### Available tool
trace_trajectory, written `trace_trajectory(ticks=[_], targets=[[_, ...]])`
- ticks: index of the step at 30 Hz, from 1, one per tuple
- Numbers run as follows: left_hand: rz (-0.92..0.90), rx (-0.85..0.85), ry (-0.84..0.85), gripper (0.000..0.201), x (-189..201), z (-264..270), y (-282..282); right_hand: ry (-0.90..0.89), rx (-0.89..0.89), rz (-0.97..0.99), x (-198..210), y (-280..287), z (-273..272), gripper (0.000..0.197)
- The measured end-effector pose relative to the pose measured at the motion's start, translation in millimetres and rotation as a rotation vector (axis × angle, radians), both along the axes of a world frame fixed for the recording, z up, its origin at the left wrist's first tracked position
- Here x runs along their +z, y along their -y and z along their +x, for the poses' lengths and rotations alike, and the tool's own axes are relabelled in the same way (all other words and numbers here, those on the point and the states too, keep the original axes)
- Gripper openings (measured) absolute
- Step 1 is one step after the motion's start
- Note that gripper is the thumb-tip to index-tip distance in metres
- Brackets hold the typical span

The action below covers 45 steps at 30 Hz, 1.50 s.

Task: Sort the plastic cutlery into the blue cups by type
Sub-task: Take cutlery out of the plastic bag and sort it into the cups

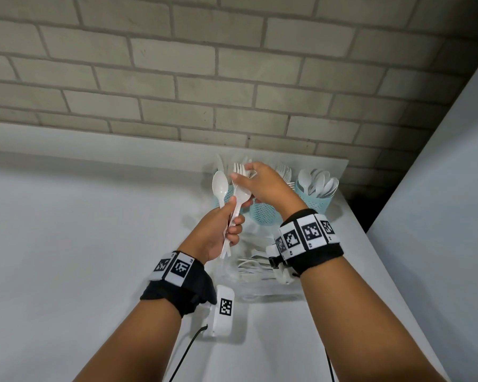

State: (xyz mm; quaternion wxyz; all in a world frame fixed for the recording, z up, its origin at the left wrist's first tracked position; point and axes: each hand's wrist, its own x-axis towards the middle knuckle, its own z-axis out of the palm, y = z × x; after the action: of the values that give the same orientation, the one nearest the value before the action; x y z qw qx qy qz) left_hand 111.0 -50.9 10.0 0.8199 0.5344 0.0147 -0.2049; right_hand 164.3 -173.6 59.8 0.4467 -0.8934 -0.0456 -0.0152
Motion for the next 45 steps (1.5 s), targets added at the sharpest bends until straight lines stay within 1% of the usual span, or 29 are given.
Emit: trace_trajectory(ticks=[2,4,5,6,8,12,14,17,20,23,26,29,33,35,36,37,38,40,42,45], targets=[[0.034,-0.025,0.022,0.034,1,-1,2,-0.036,0.000,0.042,-4,6,-10,0.048],[0.082,-0.040,0.055,0.033,1,-3,5,0.028,-0.024,0.056,-7,10,-19,0.032],[0.102,-0.047,0.074,0.034,1,-5,6,0.069,-0.035,0.043,-9,12,-21,0.022],[0.120,-0.056,0.093,0.037,1,-6,8,0.108,-0.053,0.025,-9,13,-24,0.017],[0.145,-0.074,0.114,0.039,2,-9,11,0.200,-0.118,-0.017,-11,12,-29,0.018],[0.192,-0.126,0.081,0.040,4,-12,13,0.460,-0.281,-0.031,-11,10,-39,0.032],[0.205,-0.171,0.063,0.042,5,-14,13,0.514,-0.249,0.013,-11,9,-41,0.033],[0.210,-0.229,0.057,0.039,7,-16,14,0.431,-0.094,0.179,-14,9,-40,0.026],[0.214,-0.232,0.059,0.036,8,-17,15,0.356,-0.010,0.169,-19,10,-41,0.023],[0.221,-0.243,0.055,0.033,7,-16,16,0.245,0.064,0.145,-22,14,-39,0.024],[0.234,-0.255,0.069,0.032,11,-14,23,0.180,0.068,0.191,-19,22,-34,0.018],[0.230,-0.212,0.074,0.038,15,-8,34,0.198,-0.044,0.250,-7,39,-28,0.012],[0.215,-0.089,0.031,0.047,17,3,44,0.302,-0.313,0.288,22,83,-14,0.010],[0.204,-0.025,0.005,0.043,18,7,45,0.427,-0.459,0.329,36,106,-11,0.010],[0.196,-0.003,-0.003,0.040,18,8,45,0.511,-0.523,0.320,40,115,-10,0.011],[0.189,0.011,-0.003,0.038,18,9,46,0.591,-0.573,0.271,42,124,-8,0.014],[0.185,0.019,0.003,0.036,18,9,47,0.651,-0.608,0.164,41,131,-4,0.018],[0.188,0.020,0.018,0.031,17,10,49,0.694,-0.619,-0.128,33,138,4,0.023],[0.198,0.009,0.037,0.028,16,9,50,0.669,-0.560,-0.325,19,136,13,0.024],[0.214,-0.001,0.082,0.028,17,7,51,0.551,-0.408,-0.520,-8,134,23,0.023]])
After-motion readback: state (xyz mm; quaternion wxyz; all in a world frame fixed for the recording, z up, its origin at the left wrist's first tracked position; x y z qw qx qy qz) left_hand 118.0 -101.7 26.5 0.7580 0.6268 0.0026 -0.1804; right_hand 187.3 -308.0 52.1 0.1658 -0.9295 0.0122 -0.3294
